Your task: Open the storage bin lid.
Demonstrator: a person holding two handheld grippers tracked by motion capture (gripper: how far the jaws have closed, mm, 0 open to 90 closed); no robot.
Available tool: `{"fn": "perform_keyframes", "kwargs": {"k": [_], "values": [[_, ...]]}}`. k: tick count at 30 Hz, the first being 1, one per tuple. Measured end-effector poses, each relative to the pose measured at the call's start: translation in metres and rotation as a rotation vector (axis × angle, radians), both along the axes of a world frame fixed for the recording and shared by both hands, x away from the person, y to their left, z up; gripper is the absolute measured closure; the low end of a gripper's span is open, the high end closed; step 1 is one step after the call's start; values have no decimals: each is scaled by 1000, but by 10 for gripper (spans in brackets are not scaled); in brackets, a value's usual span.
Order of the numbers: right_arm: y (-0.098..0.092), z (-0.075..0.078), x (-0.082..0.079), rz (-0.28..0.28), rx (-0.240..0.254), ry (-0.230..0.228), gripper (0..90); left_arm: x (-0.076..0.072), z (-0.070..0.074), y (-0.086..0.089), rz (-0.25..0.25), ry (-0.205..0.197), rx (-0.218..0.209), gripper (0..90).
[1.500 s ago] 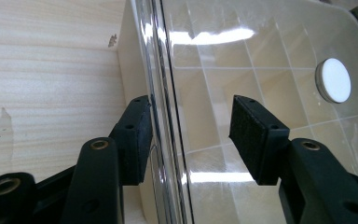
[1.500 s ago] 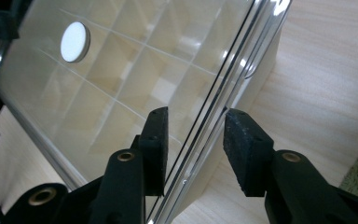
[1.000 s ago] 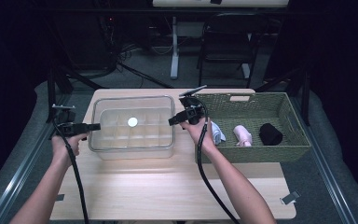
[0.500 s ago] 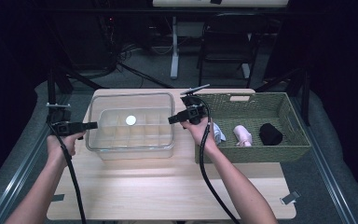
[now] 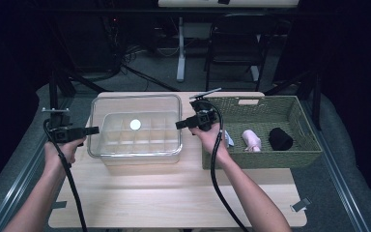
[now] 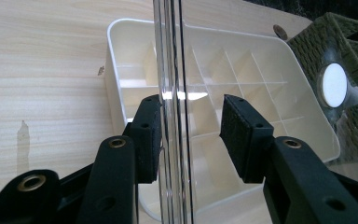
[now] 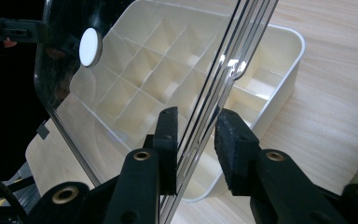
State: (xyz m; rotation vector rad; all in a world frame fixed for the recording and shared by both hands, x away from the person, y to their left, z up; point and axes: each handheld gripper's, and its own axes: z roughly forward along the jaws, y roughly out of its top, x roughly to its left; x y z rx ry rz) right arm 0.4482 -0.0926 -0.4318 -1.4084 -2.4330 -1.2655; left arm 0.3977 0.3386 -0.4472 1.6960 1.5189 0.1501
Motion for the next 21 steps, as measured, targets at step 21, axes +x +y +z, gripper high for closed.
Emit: {"fn": "perform_keyframes", "kwargs": {"k": [21], "values": [[-15,5,-41,32,6,-57,708,-33,5,-7,-35,-42,-11,615]]}}
